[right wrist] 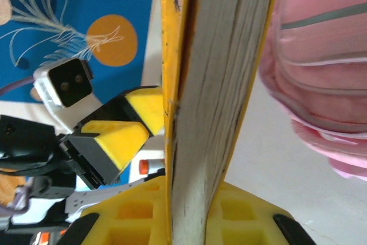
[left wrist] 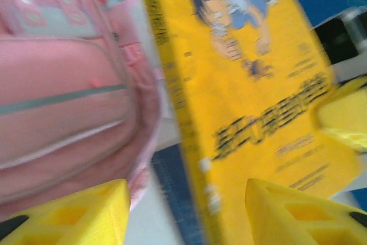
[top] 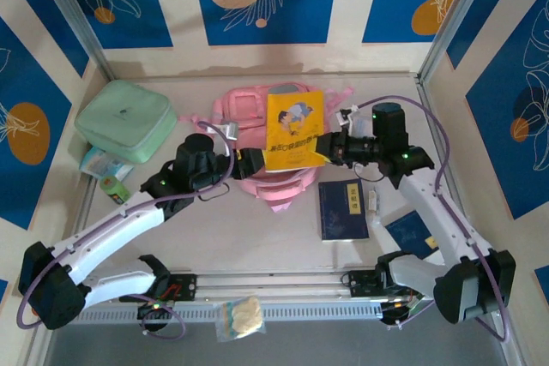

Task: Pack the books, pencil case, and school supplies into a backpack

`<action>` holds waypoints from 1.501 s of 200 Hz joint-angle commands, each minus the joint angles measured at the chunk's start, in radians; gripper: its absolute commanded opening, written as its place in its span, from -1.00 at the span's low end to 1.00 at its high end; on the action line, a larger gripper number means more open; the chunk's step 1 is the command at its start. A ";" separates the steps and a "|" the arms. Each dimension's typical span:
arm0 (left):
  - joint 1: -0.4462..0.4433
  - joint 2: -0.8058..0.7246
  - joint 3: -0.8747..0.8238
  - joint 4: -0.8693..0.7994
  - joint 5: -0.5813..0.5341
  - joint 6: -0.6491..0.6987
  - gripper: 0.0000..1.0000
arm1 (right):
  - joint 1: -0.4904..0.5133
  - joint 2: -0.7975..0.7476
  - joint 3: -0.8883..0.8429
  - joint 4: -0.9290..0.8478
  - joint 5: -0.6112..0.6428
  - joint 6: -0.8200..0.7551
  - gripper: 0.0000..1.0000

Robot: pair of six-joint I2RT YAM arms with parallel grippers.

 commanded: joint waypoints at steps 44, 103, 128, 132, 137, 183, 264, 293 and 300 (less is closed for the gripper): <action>-0.006 0.217 0.145 -0.188 -0.156 0.672 0.35 | -0.115 -0.157 0.062 -0.402 0.241 -0.152 -1.00; -0.006 0.437 0.278 -0.235 -0.112 0.859 0.52 | -0.173 -0.220 0.044 -0.484 0.258 -0.184 -1.00; -0.006 0.521 0.327 -0.241 -0.111 0.905 0.53 | -0.182 -0.228 0.049 -0.499 0.261 -0.185 -1.00; -0.006 0.539 0.343 -0.252 -0.104 0.911 0.53 | -0.181 -0.230 0.050 -0.500 0.261 -0.184 -1.00; -0.006 0.558 0.362 -0.270 -0.098 0.919 0.53 | -0.182 -0.231 0.050 -0.502 0.262 -0.183 -1.00; -0.005 0.709 0.465 -0.299 -0.134 0.956 0.51 | -0.185 -0.234 0.031 -0.480 0.231 -0.168 -1.00; -0.005 0.924 0.644 -0.376 -0.240 0.972 -0.15 | -0.185 -0.242 -0.010 -0.447 0.199 -0.167 -1.00; -0.004 0.898 0.635 -0.367 -0.250 0.970 -0.73 | -0.187 -0.237 -0.015 -0.438 0.183 -0.169 -1.00; -0.004 0.886 0.630 -0.364 -0.252 0.966 -0.82 | -0.187 -0.237 -0.017 -0.436 0.178 -0.168 -1.00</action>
